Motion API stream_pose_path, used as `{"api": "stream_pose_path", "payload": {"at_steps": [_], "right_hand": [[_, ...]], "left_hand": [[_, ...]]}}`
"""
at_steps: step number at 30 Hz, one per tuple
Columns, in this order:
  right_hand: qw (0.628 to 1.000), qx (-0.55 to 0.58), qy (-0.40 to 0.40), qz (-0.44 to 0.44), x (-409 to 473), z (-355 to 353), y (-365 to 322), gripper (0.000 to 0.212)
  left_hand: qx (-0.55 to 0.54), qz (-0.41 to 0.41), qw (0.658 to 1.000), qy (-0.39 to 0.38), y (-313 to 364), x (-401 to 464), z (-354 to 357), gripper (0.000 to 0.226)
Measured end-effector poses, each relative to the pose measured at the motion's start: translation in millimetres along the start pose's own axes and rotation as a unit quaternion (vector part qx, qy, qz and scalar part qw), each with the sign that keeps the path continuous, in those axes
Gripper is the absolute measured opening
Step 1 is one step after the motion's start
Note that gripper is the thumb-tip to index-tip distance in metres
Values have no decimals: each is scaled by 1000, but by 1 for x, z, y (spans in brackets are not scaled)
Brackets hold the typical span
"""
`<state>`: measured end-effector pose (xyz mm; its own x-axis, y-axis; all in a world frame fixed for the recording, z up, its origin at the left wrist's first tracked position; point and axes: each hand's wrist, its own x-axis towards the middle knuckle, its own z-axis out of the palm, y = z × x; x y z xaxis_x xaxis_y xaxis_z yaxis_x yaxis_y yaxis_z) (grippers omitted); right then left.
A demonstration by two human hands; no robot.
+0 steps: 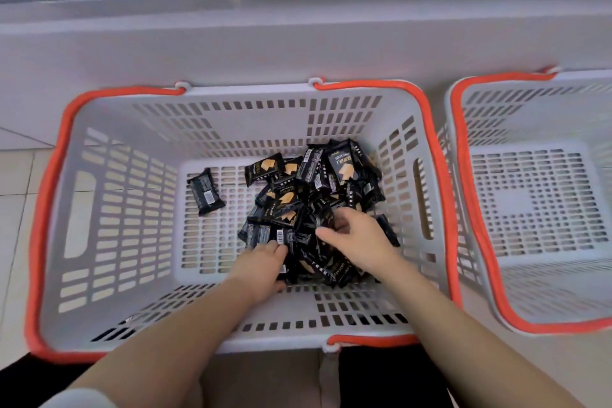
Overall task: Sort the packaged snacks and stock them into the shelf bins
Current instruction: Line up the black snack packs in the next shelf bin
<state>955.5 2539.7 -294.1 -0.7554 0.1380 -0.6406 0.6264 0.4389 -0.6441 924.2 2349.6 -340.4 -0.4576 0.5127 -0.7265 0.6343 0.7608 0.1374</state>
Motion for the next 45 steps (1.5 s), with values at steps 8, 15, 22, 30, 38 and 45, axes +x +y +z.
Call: {"api": "stream_pose_path", "payload": {"at_steps": [8,15,22,30,38,45], "right_hand": [[919,369,-39,131,-15,-23,0,23],[958,280,44,40,-27,-25,-17,26],[947,-135,107,-271,-32,-7,-40,53],[954,-145,108,-239,-22,4,-38,54],[933,310,184,17,-10,17,-38,31],[967,234,99,28,4,28,-41,29]], "left_hand": [[-231,6,973,13,6,3,-16,21],[-939,-55,332,-73,-6,-5,-62,32],[-929,-22,324,-179,-1,-13,-69,57],[-857,-42,510,-59,-6,-8,-78,29],[-861,7,507,38,-7,-2,-74,38],[-816,20,578,19,-4,-1,-56,50]]}}
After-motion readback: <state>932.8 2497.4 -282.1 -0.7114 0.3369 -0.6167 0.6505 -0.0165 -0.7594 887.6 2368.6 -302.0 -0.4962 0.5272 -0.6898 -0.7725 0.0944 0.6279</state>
